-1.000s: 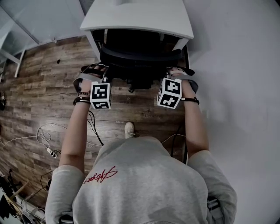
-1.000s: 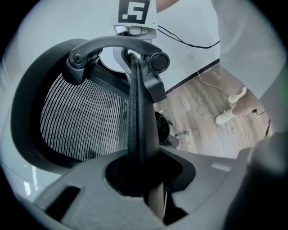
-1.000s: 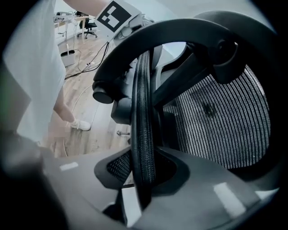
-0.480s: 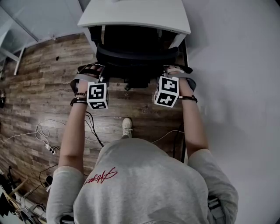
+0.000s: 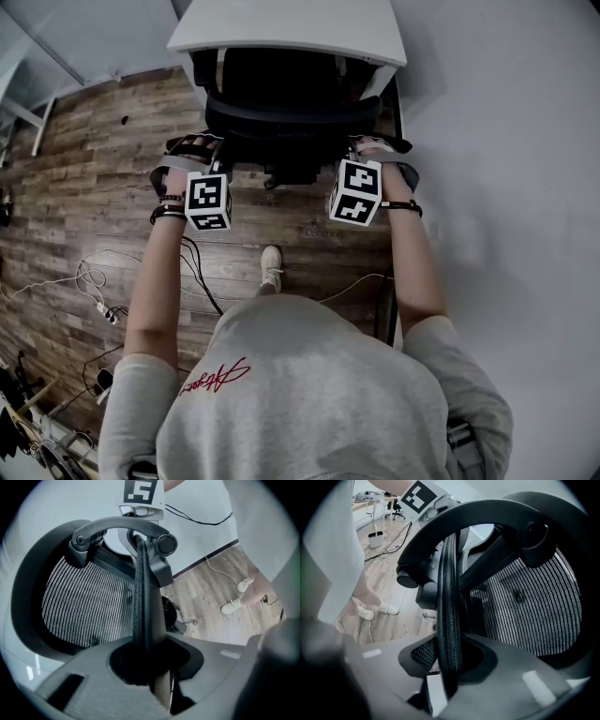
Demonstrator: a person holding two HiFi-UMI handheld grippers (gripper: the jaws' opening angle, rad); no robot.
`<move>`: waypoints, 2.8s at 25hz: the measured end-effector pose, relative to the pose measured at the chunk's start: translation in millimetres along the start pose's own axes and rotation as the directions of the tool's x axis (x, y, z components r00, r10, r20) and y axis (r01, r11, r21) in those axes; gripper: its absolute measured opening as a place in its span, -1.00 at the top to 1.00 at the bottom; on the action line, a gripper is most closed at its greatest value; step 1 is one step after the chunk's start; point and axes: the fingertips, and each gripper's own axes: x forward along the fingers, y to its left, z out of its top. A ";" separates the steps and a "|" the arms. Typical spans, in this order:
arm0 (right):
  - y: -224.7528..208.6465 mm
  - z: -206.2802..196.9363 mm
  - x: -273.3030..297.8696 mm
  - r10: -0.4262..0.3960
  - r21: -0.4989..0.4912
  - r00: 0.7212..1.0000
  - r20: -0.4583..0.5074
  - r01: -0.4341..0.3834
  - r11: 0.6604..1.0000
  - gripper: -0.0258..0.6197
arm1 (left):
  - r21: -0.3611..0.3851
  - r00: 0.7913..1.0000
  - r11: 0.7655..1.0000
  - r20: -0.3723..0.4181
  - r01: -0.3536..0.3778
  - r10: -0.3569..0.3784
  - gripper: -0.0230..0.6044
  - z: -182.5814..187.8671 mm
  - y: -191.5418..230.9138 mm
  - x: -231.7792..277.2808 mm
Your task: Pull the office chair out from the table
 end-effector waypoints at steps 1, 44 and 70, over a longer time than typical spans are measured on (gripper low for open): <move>-0.7 -0.6 -0.4 0.001 -0.002 1.000 0.000 -0.001 1.000 0.60 | 0.000 1.000 1.000 -0.003 -0.001 0.001 0.72 0.2 0.9 -0.1; 40.1 -17.1 -33.9 0.013 -0.015 1.000 0.005 -0.013 1.000 0.59 | -0.016 1.000 1.000 -0.017 -0.009 0.008 0.73 37.4 -32.9 -33.8; 70.8 -17.8 -50.8 0.022 -0.005 1.000 -0.004 -0.022 1.000 0.59 | -0.014 1.000 1.000 -0.013 -0.008 0.008 0.73 50.0 -58.2 -52.9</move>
